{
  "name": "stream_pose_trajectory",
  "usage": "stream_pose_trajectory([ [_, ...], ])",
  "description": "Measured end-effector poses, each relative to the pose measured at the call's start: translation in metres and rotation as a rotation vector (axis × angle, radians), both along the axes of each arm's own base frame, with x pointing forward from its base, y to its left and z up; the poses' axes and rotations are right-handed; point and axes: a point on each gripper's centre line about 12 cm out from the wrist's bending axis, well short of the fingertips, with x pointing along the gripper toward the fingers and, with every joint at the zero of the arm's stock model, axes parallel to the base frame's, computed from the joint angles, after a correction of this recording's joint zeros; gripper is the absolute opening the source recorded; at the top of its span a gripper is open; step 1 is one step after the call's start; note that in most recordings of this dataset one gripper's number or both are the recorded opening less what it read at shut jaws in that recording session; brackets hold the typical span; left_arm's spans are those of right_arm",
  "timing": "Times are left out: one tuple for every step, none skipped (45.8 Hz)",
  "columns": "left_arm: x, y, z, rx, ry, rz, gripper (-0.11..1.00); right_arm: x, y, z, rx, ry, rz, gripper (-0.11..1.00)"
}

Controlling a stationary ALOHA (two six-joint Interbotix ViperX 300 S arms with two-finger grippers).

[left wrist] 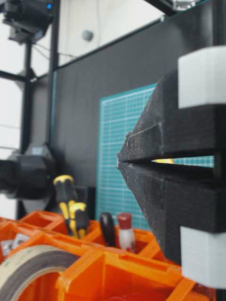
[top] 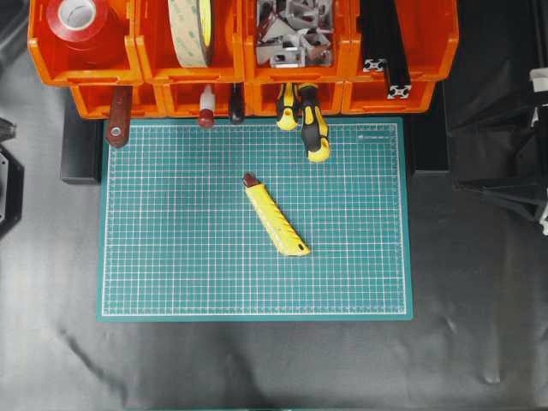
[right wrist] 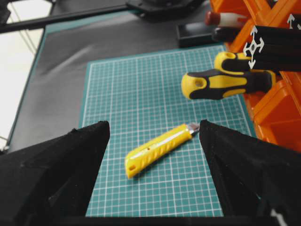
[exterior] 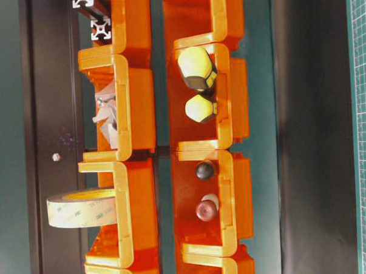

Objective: Pick cutter from container rack with right arm.

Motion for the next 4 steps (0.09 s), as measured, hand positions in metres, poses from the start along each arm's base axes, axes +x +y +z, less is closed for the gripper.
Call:
stream_pose_trajectory([
  [-0.0003,0.0002,0.0004,-0.002,-0.003,0.002,0.00,0.0000,-0.0002,-0.0001,0.001,0.001,-0.002,0.75],
  [-0.0003,0.0002,0.0004,-0.003,-0.003,0.001,0.00,0.0000,0.0000,-0.0001,0.001,0.001,0.000,0.75],
  [-0.0006,0.0002,0.0008,-0.003,-0.006,0.001,0.00,0.0000,0.0000,0.0000,0.000,0.000,0.000,0.75],
  [-0.0006,0.0004,0.0012,-0.003,-0.009,0.003,0.00,0.0000,-0.0004,-0.0001,0.000,0.001,-0.003,0.75],
])
